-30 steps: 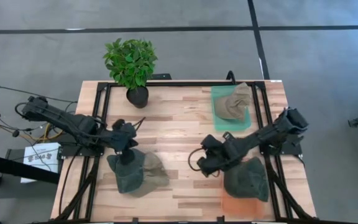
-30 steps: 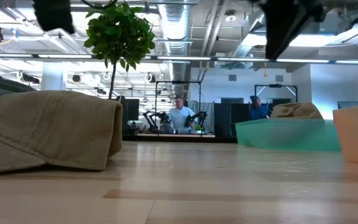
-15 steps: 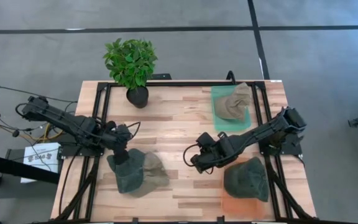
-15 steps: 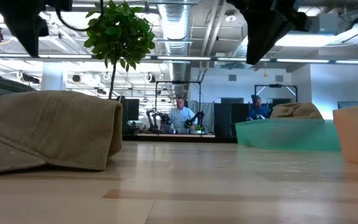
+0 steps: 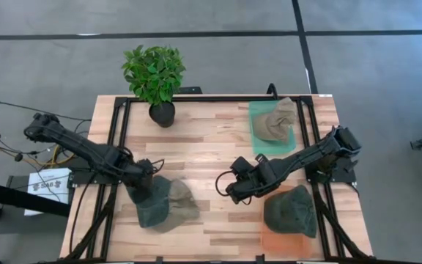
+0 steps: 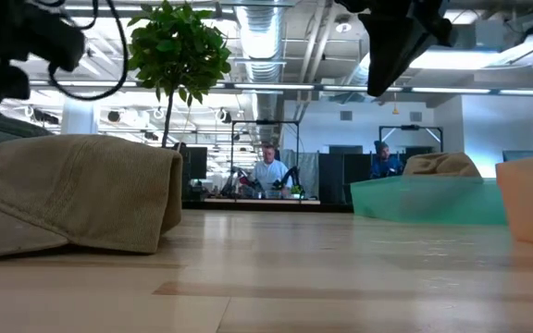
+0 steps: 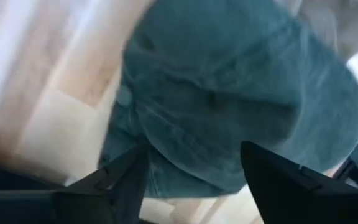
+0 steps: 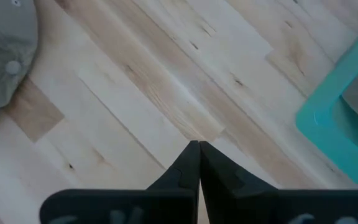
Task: Pick & Place hat
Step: Put the black cap into the orange bin
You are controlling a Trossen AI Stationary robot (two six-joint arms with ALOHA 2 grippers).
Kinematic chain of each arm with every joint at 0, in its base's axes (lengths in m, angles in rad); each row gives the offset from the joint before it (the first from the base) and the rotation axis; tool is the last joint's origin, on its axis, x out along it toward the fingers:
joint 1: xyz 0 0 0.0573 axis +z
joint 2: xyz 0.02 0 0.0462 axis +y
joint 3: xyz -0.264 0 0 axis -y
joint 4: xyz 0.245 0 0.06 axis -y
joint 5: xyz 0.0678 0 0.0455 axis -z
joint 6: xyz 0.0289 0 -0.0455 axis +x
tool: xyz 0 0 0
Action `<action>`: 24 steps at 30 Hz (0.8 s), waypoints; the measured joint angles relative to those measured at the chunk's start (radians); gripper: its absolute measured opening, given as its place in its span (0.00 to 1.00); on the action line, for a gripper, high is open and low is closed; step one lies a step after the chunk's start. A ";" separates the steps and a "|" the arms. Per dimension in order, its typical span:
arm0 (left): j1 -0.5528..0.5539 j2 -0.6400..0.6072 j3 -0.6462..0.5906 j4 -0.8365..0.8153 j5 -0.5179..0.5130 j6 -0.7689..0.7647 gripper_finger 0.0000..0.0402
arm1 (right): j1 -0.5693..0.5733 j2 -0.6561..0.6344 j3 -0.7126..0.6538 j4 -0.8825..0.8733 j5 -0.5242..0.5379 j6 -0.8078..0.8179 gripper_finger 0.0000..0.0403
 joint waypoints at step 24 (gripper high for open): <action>-0.090 0.474 -0.066 0.166 0.101 -0.006 0.43 | 0.000 -0.001 0.000 0.000 0.003 -0.032 0.00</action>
